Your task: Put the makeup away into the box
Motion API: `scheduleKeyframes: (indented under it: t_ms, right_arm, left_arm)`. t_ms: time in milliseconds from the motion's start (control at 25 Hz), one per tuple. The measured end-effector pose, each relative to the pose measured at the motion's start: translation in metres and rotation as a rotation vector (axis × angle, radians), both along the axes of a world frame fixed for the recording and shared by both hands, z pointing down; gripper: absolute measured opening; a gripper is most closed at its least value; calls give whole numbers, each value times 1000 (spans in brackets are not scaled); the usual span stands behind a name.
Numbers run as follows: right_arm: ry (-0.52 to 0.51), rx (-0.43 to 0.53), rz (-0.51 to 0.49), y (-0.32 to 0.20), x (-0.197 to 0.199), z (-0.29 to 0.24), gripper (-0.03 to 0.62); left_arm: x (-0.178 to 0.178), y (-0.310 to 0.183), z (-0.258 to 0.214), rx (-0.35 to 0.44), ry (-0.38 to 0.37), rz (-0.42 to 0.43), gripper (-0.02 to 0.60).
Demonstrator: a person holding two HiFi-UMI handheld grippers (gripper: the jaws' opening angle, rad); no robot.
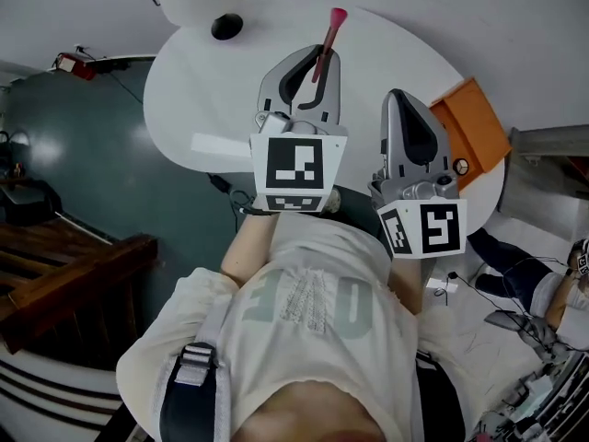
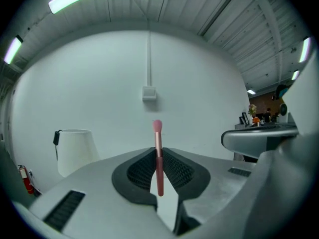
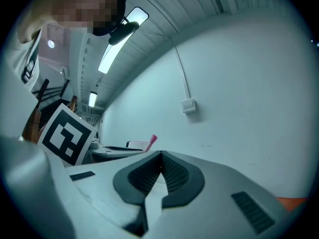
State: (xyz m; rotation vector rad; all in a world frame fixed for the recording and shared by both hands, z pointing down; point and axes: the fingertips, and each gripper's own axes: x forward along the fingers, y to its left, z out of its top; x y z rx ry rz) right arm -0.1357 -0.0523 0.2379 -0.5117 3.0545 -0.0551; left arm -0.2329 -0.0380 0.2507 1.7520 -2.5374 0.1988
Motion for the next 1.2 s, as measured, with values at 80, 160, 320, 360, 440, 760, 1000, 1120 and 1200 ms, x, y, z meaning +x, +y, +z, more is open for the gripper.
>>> scheduleKeyframes:
  t_ms: [80,160,320,360,440,760,1000,1120,1200]
  right_arm:
    - [2,-8,49,-11,13,4,5]
    - [5,-15,131,-23,35,9,5]
    - [-4,-52,298,-51,94,20,5]
    - [-5,-60,339,-56,110,23,5]
    - [-1,-75,448,-63,146,29,5]
    - [25,-163,805,-70,269,63,5]
    - [52,-285,935,-57,334,109,5]
    - [96,-302,951,-54,342,123,5]
    - [135,-294,948,-57,344,130,5]
  left_arm:
    - [15,-18,4,-14,-5,65,49]
    - [40,-39,8,-31,-19,164,49]
    - [105,-84,27,-92,-35,364,49]
    - [124,-95,33,-108,-36,410,49]
    - [165,-114,46,-146,-39,522,49]
    - [288,-169,132,-331,36,786,49]
    - [320,-186,225,-500,92,749,49]
    - [323,-192,250,-517,152,732,49]
    - [324,-198,259,-496,160,717,49]
